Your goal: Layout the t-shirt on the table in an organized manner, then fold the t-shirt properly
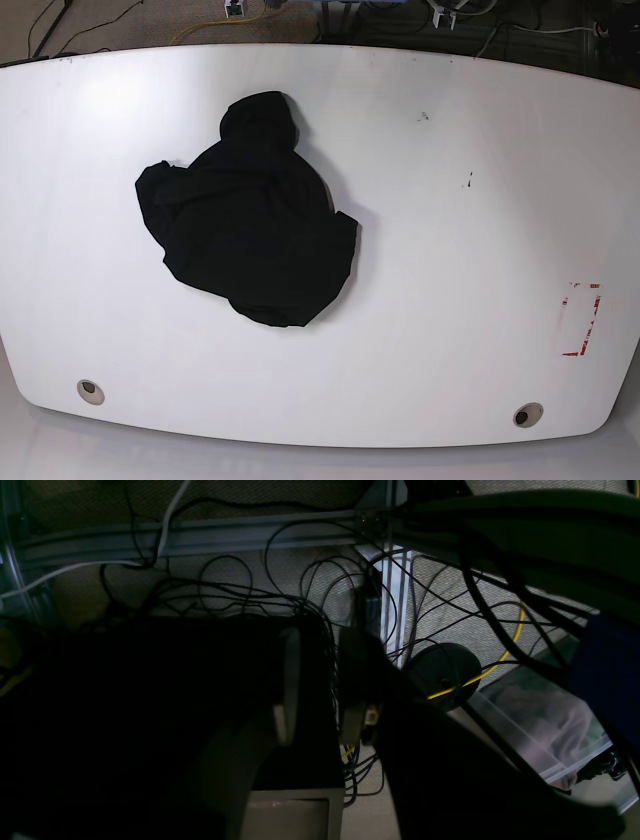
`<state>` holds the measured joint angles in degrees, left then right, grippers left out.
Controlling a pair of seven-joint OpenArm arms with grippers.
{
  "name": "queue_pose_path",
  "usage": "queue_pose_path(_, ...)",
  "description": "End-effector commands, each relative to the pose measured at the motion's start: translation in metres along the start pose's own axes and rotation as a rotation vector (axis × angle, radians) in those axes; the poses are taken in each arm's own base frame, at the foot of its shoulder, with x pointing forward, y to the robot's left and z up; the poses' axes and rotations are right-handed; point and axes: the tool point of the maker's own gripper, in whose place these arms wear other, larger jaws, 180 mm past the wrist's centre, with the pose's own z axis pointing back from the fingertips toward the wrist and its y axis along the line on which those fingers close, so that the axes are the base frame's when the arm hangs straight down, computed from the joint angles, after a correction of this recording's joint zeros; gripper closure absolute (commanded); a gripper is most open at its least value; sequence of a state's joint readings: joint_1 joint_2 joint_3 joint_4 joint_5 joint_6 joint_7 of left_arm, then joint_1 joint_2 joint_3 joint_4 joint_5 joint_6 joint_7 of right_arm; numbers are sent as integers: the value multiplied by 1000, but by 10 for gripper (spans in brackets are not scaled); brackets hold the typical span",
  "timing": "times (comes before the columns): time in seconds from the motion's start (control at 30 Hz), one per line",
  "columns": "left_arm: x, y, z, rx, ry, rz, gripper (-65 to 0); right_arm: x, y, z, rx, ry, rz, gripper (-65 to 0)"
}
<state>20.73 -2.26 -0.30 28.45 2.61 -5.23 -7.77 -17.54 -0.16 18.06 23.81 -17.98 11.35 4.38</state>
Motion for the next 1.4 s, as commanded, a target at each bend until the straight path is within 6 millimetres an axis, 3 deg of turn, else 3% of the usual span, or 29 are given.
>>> queue_pose_path(0.0,6,8,0,11,-18,-9,-111,15,6,-2,18,-38,2,-71)
queue_pose_path(0.2,6,12,0,17,-16,-13,-111,15,6,-2,18,-37,2,-25)
queue_pose_path(0.6,6,21,1,29,-17,-21,-111,17,6,-2,17,-41,3,-25)
queue_pose_path(0.77,6,20,1,27,-18,-19,-111,30,13,-1,20,-84,5,-25)
queue_pose_path(1.03,6,20,2,27,-18,-20,-111,35,10,9,-6,-133,14,-27)
queue_pose_path(1.37,8,20,3,28,-28,-19,-110,21,15,14,-7,-129,7,-27)
